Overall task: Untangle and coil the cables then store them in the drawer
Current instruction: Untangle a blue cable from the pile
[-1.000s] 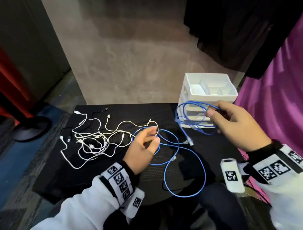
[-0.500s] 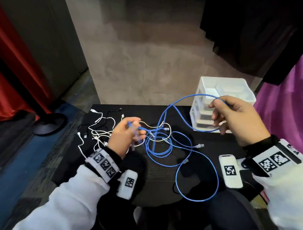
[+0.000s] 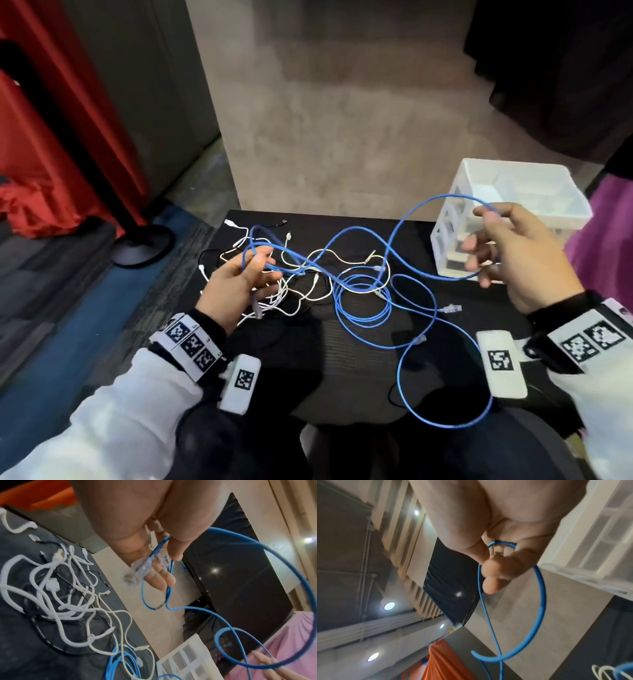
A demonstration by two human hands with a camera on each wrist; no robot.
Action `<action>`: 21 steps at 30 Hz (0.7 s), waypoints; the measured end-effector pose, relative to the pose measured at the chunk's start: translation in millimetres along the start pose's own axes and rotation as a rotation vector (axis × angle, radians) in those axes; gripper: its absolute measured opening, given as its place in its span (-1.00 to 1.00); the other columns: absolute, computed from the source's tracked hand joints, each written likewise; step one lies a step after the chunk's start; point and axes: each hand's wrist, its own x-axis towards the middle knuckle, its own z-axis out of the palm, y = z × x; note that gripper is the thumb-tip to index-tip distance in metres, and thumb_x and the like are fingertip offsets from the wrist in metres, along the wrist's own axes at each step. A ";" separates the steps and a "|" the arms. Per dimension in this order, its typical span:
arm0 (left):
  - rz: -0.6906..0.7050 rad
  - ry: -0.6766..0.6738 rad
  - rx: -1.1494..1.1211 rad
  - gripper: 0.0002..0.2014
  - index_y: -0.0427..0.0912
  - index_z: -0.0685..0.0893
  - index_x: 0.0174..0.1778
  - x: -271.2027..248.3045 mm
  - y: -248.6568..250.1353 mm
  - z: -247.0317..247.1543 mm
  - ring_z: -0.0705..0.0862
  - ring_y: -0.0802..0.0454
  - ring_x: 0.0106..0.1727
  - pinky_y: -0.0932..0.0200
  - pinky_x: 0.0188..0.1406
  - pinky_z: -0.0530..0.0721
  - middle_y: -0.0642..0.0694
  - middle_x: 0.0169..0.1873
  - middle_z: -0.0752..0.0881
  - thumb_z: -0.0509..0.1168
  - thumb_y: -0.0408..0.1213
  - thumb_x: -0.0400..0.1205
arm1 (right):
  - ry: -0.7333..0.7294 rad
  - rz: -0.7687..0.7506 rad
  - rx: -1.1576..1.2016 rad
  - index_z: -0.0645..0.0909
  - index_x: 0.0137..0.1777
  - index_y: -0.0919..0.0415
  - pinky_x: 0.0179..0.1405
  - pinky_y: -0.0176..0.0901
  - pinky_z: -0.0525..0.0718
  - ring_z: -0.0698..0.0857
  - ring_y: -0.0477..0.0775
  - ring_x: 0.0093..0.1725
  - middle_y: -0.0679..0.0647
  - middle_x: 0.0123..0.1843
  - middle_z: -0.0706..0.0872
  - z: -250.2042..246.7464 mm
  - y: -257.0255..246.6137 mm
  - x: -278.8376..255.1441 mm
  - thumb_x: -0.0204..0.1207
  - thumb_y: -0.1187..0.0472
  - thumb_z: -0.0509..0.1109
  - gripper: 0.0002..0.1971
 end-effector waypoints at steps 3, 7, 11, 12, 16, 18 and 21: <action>0.012 -0.049 0.022 -0.77 -0.12 0.74 0.27 -8.9 2.3 17.3 0.78 0.03 -0.04 0.01 -0.03 0.87 -0.08 0.00 0.76 0.20 -0.30 0.82 | -0.165 0.057 0.035 0.58 0.30 0.09 -0.73 -0.16 0.59 0.70 0.08 -0.55 0.22 -0.30 0.80 28.8 6.1 -14.7 0.87 0.16 0.15 -0.81; 0.072 -0.061 0.074 -0.78 -0.15 0.62 0.32 -16.5 3.3 40.8 0.78 0.05 -0.14 0.11 -0.16 0.82 -0.16 0.10 0.83 0.10 -0.33 0.86 | -0.301 0.147 0.028 0.59 0.37 0.14 -0.66 -0.11 0.70 0.74 0.15 -0.49 0.33 -0.16 0.84 61.5 17.4 -32.5 0.88 0.13 0.14 -0.75; 0.074 -0.140 0.047 -0.87 -0.12 0.46 0.24 -25.8 5.0 57.1 0.78 0.07 -0.18 0.04 -0.19 0.74 -0.18 0.09 0.86 0.04 -0.36 0.87 | -0.410 0.169 -0.031 0.57 0.45 0.08 -0.53 -0.07 0.73 0.71 0.20 -0.44 0.36 0.12 0.81 87.1 30.8 -43.6 0.86 0.14 0.19 -0.75; 0.049 -0.174 0.022 -0.88 -0.11 0.45 0.21 -27.9 6.5 60.5 0.77 0.05 -0.19 0.03 -0.20 0.74 -0.20 0.09 0.86 0.04 -0.36 0.87 | -0.437 0.172 -0.047 0.57 0.45 0.04 -0.52 -0.07 0.74 0.70 0.21 -0.43 0.31 0.15 0.80 91.6 34.1 -45.2 0.85 0.11 0.21 -0.74; -0.025 -0.221 -0.011 -0.87 -0.13 0.48 0.02 -28.7 15.3 60.7 0.74 -0.04 -0.30 0.06 -0.30 0.72 -0.23 0.10 0.85 0.11 -0.42 0.82 | -0.411 0.178 -0.068 0.66 0.31 0.08 -0.58 -0.14 0.67 0.62 0.14 -0.59 0.23 0.06 0.84 93.8 39.4 -41.6 0.86 -0.02 0.15 -0.70; 0.016 -0.113 0.070 -0.79 -0.12 0.50 -0.06 -15.5 19.9 43.7 0.71 0.00 -0.39 0.15 -0.45 0.70 -0.21 -0.01 0.83 0.09 -0.50 0.78 | -0.297 0.185 -0.019 0.64 0.18 0.20 -0.63 -0.16 0.61 0.53 0.09 -0.67 0.26 -0.12 0.85 82.1 38.6 -30.6 0.88 -0.01 0.11 -0.65; 0.046 0.190 0.086 -0.74 -0.09 0.47 -0.13 19.8 26.7 -9.3 0.53 0.14 -0.60 0.29 -0.63 0.54 -0.14 -0.36 0.57 0.07 -0.54 0.74 | -0.083 0.153 0.032 0.60 0.11 0.26 -0.72 -0.20 0.54 0.44 0.05 -0.74 0.22 -0.34 0.80 48.2 35.7 -7.2 0.88 0.01 0.09 -0.64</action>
